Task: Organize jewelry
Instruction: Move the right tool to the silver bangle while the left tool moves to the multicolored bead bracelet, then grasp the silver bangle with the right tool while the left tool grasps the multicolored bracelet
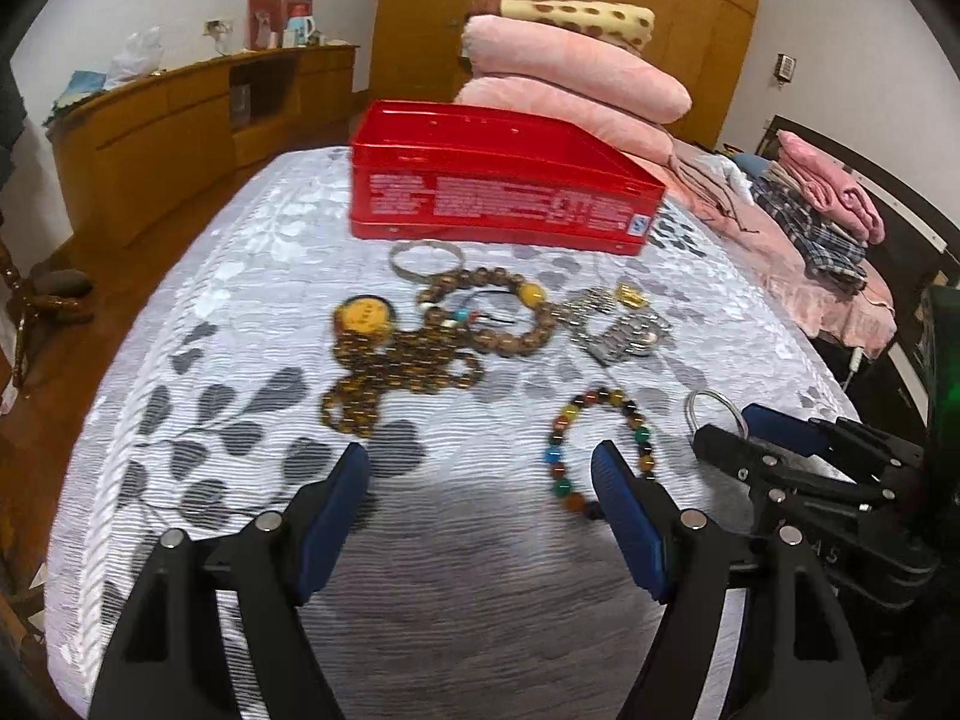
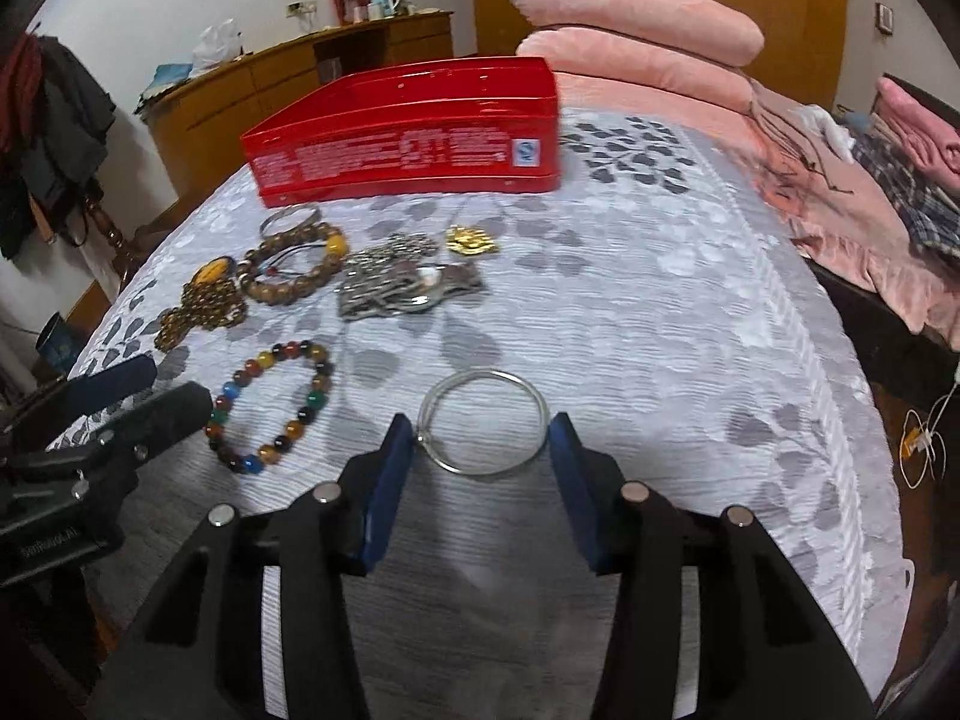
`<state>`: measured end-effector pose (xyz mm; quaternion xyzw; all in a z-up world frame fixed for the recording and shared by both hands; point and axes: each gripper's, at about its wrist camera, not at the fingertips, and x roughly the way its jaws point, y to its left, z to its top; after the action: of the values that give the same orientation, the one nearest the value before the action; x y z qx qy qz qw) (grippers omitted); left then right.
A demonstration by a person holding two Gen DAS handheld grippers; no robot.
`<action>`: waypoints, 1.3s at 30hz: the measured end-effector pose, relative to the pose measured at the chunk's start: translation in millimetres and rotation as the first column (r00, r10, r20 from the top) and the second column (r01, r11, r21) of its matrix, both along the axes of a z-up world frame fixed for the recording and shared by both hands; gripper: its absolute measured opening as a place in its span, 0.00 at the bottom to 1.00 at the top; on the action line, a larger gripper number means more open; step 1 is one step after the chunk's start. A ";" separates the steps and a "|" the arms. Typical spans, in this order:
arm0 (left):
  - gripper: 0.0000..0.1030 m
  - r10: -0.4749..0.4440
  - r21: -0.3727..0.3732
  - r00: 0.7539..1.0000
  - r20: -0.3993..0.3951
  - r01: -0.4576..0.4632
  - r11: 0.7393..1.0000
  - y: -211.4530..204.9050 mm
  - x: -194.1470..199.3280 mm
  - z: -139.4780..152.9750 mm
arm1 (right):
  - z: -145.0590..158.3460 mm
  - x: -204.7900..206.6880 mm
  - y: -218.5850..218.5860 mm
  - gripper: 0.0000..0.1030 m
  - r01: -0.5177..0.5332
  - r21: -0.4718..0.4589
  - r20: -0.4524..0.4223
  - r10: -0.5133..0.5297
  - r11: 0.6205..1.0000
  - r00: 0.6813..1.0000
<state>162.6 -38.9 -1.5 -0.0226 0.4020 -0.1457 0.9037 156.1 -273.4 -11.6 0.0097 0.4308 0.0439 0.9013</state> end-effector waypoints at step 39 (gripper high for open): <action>0.15 -0.088 0.072 0.996 -0.018 0.089 0.993 -35.7 12.0 -13.7 | -5.3 4.3 1.7 0.44 0.004 -0.010 0.000 -0.004 1.000 1.000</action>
<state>174.5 -74.6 -15.2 0.0270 0.4143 -0.1710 0.8935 160.4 -271.6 -16.8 0.0062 0.4308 0.0401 0.9015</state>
